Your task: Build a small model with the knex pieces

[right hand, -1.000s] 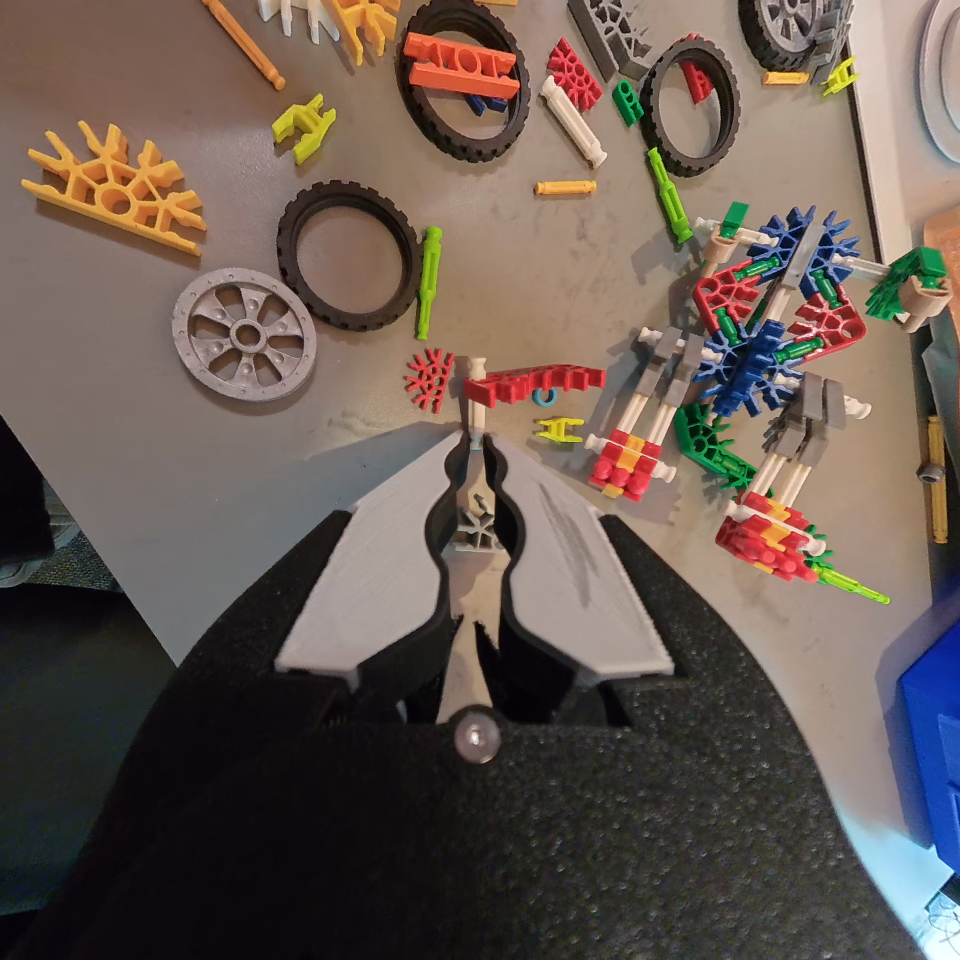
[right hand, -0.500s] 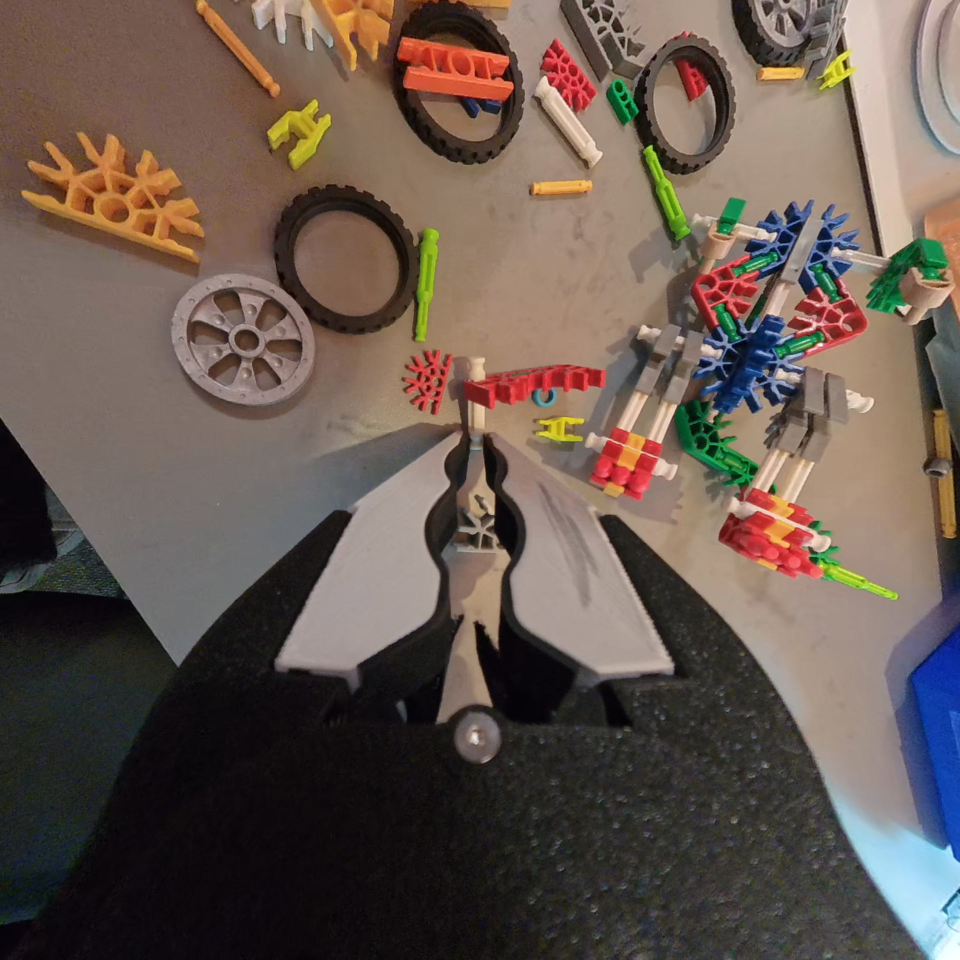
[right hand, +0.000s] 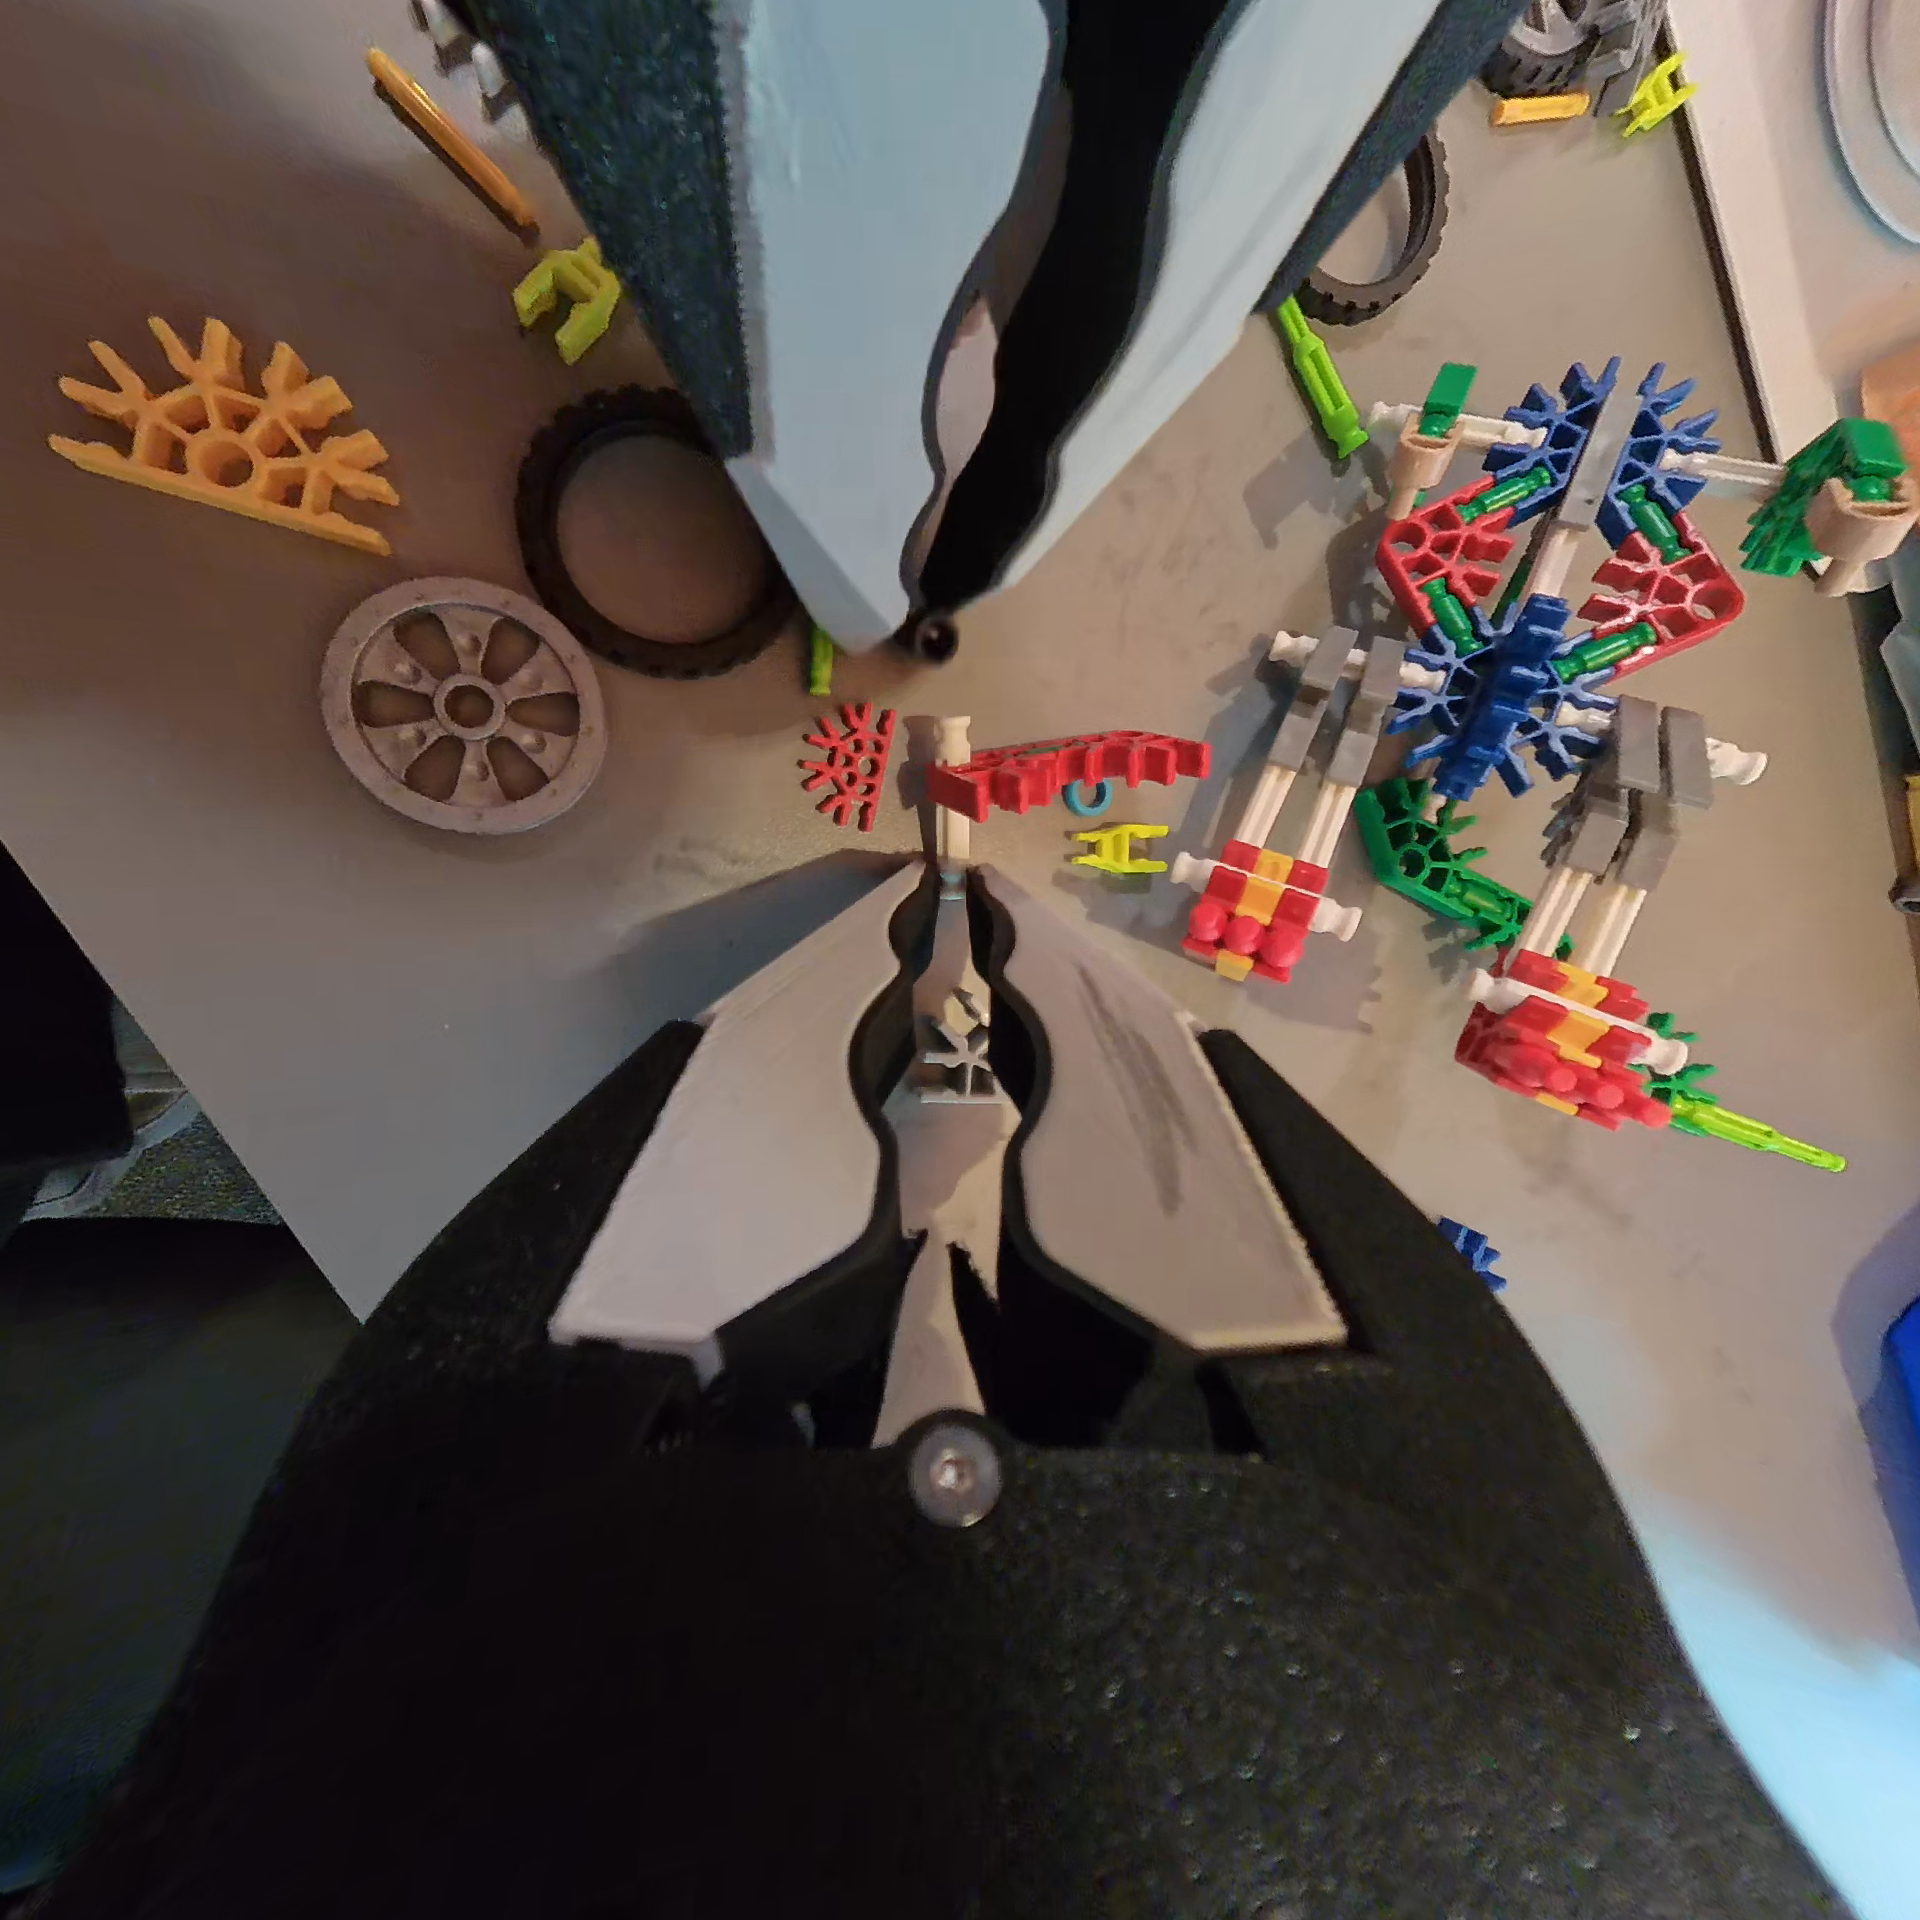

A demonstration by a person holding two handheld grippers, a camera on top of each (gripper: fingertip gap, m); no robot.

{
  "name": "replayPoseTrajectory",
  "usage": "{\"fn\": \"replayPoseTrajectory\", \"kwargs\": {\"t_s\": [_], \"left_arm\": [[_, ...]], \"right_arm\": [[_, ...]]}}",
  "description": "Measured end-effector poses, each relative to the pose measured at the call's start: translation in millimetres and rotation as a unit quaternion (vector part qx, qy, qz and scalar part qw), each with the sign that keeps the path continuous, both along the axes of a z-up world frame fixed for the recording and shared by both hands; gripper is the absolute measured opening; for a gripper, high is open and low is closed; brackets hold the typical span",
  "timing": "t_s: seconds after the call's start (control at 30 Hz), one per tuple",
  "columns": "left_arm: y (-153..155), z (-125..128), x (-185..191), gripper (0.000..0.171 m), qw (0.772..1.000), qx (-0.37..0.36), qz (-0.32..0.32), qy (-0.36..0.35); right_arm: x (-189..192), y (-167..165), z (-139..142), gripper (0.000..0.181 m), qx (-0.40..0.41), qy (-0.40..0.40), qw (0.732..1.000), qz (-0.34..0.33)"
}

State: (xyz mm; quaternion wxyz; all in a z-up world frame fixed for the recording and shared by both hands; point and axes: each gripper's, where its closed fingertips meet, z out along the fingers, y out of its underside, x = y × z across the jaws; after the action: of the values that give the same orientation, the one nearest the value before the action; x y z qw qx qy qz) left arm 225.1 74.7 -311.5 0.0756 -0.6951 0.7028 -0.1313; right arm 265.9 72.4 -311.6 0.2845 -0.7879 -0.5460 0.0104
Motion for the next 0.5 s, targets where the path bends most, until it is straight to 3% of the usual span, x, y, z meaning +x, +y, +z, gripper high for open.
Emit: {"fn": "replayPoseTrajectory", "kwargs": {"t_s": [0.23,0.5], "left_arm": [[12.5,4.5,-15.6,0.015,0.999,-0.002,0.036,-0.028],[12.5,7.3,-1.1,0.015,0.996,0.031,0.007,-0.085]], "right_arm": [[0.7,-0.3,0.1,0.005,0.0,0.01,1.0,-0.009],[0.7,-1.8,0.2,0.005,-0.005,0.009,1.0,-0.01]]}}
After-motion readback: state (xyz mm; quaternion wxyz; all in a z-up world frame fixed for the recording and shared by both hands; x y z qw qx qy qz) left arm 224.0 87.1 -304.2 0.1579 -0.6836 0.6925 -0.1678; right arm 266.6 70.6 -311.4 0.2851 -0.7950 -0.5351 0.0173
